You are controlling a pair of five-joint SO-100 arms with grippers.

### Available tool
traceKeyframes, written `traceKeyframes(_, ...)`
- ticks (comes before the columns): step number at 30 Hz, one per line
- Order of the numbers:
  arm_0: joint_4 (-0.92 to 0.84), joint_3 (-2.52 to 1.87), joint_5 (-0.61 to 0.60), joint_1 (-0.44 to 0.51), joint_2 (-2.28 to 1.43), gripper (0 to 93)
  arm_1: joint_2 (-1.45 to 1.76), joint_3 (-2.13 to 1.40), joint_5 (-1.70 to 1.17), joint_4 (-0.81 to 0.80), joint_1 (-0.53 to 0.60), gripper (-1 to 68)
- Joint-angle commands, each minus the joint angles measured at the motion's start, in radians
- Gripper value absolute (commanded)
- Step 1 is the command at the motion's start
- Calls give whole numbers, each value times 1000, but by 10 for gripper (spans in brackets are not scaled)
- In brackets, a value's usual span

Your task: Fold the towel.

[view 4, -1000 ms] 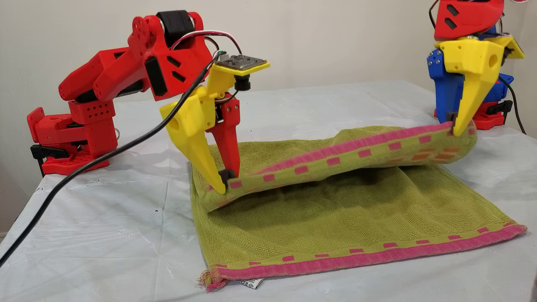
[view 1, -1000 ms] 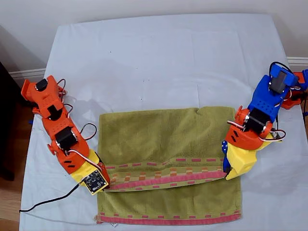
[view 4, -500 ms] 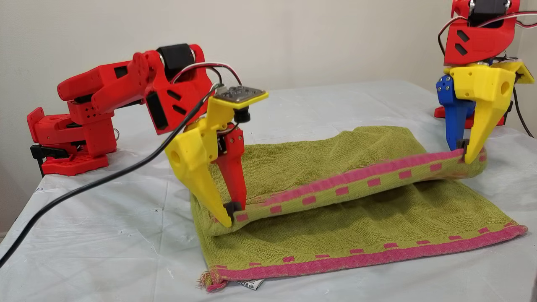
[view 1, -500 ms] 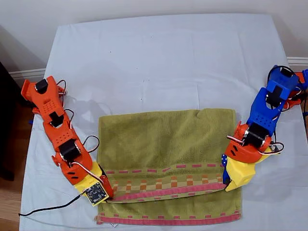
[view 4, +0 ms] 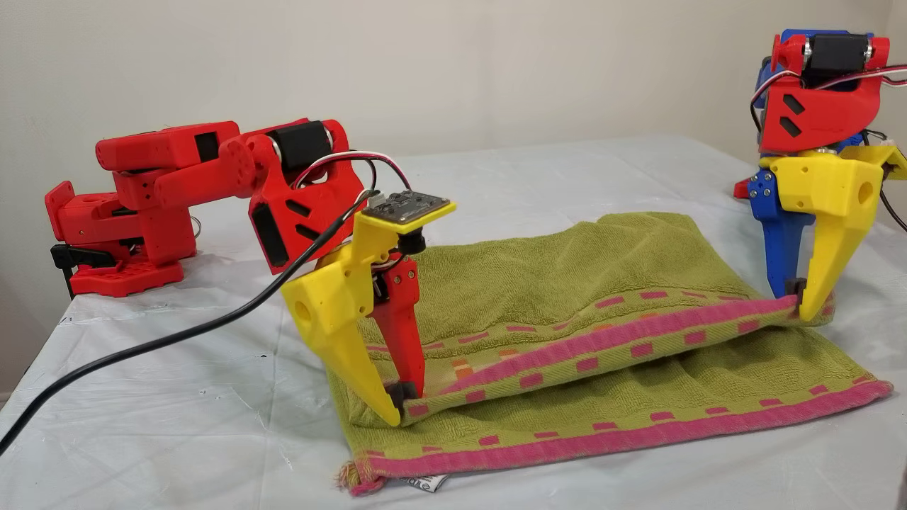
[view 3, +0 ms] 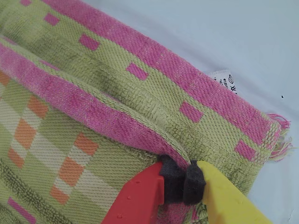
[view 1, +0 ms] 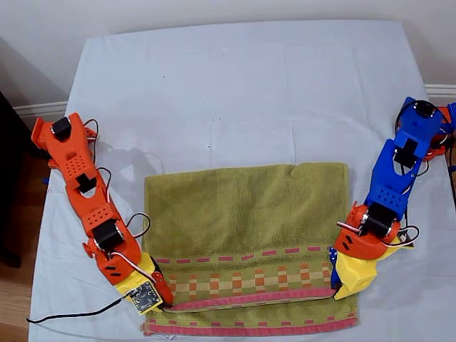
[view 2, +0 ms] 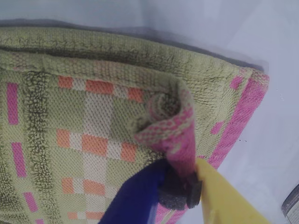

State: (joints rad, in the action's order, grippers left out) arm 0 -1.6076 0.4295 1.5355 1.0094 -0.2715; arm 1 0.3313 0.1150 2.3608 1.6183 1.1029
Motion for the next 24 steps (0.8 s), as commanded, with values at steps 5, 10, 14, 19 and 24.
traceKeyframes(5,117,58,-5,84,25,181,46,91,35,-63,54,357)
traceKeyframes(10,175,58,-86,91,40,441,29,91,28,-101,54,402)
traceKeyframes(14,232,58,-161,80,29,623,51,92,17,-75,48,401)
traceKeyframes(19,176,58,-206,77,-43,688,115,92,9,2,38,401)
traceKeyframes(24,57,58,-245,78,-124,678,213,92,-18,112,11,400)
